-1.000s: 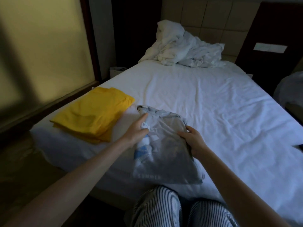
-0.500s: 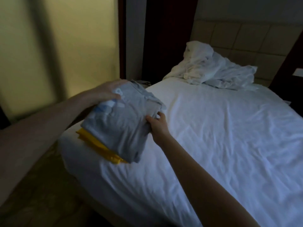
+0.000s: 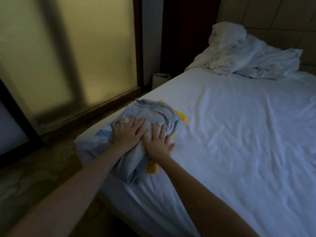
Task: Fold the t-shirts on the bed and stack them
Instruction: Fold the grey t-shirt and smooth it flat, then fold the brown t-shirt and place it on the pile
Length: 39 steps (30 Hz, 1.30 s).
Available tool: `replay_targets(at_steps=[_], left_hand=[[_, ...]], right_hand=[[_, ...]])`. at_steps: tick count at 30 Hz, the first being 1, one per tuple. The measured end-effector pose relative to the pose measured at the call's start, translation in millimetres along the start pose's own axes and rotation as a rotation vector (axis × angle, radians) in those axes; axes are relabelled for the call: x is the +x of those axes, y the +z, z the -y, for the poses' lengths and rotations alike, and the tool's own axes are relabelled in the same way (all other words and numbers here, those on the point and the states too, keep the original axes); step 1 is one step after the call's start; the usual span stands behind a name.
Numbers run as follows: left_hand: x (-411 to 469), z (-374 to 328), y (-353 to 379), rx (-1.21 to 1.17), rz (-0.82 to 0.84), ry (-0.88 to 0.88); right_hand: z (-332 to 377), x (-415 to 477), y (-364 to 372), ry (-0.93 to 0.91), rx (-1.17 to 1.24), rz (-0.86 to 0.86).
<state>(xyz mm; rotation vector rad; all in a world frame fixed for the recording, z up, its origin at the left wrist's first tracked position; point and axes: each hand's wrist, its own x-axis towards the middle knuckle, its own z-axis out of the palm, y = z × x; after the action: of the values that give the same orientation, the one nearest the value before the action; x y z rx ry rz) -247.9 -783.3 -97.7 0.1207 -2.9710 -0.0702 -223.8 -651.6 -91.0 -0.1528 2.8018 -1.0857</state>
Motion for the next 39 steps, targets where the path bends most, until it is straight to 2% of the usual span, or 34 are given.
replay_targets(at_steps=[5,10,15,21,25,31,39], left_hand=[[2,-3,8,-0.014,-0.038,-0.008],[-6,-10,-7,-0.055,0.049,-0.027],[-43,-37,-19,-0.180,0.075,-0.070],[-91,-87,-20,-0.316,-0.015,0.083],[-109,-137,-29,-0.451,-0.086,0.253],[-136,-226,-26,-0.642,0.092,0.336],[-188,-358,-19,-0.704,0.215,0.555]], right_hand=[[-21,6,17,-0.028,-0.054,-0.067],[-25,1,7,-0.070,-0.053,-0.011],[-38,-17,-12,-0.186,-0.049,-0.064],[-67,-62,-51,-0.263,-0.062,-0.181],[-96,-93,-92,-0.211,-0.014,-0.320],[-166,-147,-155,0.012,0.139,-0.423],[-271,-229,-226,0.208,0.121,-0.579]])
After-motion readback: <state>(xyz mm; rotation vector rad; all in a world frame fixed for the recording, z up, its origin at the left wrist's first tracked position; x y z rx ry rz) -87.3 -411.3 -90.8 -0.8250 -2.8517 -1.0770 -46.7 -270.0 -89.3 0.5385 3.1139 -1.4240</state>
